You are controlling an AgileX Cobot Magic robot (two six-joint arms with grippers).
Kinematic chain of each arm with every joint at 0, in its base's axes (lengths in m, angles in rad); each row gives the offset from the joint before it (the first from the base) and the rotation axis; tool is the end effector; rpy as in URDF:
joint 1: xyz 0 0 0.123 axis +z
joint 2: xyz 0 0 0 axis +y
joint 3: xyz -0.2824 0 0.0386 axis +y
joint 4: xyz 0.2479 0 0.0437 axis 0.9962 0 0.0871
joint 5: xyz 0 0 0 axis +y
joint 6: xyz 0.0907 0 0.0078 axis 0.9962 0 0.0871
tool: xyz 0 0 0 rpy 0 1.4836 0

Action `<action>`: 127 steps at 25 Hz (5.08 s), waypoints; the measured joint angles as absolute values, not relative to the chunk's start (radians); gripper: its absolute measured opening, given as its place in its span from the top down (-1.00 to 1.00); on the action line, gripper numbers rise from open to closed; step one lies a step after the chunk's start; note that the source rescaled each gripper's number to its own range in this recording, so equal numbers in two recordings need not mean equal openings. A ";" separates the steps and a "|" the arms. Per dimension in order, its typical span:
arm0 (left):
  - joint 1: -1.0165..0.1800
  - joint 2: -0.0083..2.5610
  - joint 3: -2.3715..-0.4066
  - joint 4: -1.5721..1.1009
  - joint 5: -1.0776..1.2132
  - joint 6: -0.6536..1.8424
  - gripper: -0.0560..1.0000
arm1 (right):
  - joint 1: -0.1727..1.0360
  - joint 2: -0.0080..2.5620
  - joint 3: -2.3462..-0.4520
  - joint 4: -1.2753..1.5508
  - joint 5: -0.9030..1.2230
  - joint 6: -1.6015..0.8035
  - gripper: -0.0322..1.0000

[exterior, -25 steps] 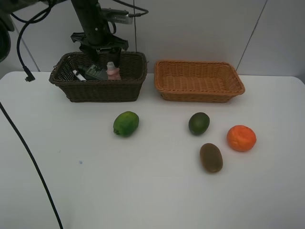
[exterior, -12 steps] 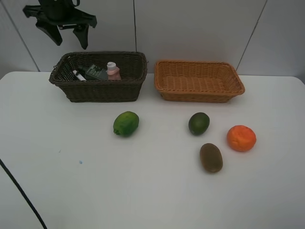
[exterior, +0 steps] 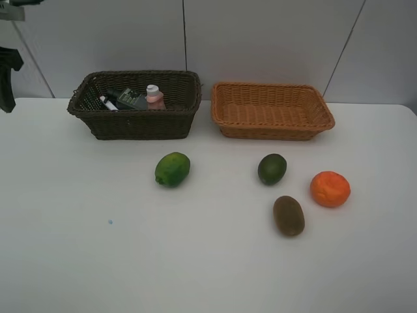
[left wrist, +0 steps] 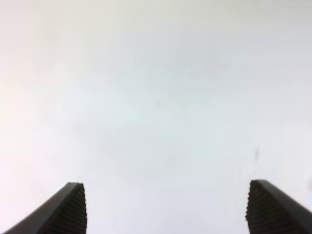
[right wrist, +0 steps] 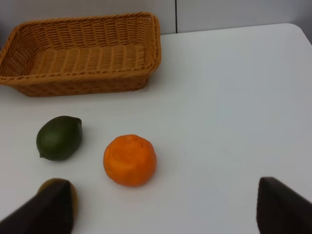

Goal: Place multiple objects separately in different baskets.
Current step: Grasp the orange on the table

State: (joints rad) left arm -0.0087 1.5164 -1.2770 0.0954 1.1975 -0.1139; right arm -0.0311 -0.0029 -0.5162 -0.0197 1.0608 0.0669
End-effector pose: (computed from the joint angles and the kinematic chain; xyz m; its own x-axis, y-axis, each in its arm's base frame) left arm 0.2943 0.0055 0.3023 -0.9714 -0.0702 -0.2269 -0.0879 0.9938 0.0688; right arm -0.0073 -0.0013 0.2816 -0.4353 0.0708 -0.8975 0.0716 0.9965 0.0439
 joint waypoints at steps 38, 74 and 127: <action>-0.056 -0.003 -0.540 -0.075 1.152 0.062 -0.69 | -0.031 -0.003 -0.516 -0.020 1.061 0.067 -0.72; -0.056 -0.003 -0.506 -0.074 1.069 0.057 -0.69 | -0.031 0.004 -0.516 -0.041 1.061 0.110 -0.72; -0.056 -0.003 -0.506 -0.074 1.065 0.055 -0.69 | 0.225 1.685 -0.919 -0.090 0.774 0.022 -0.99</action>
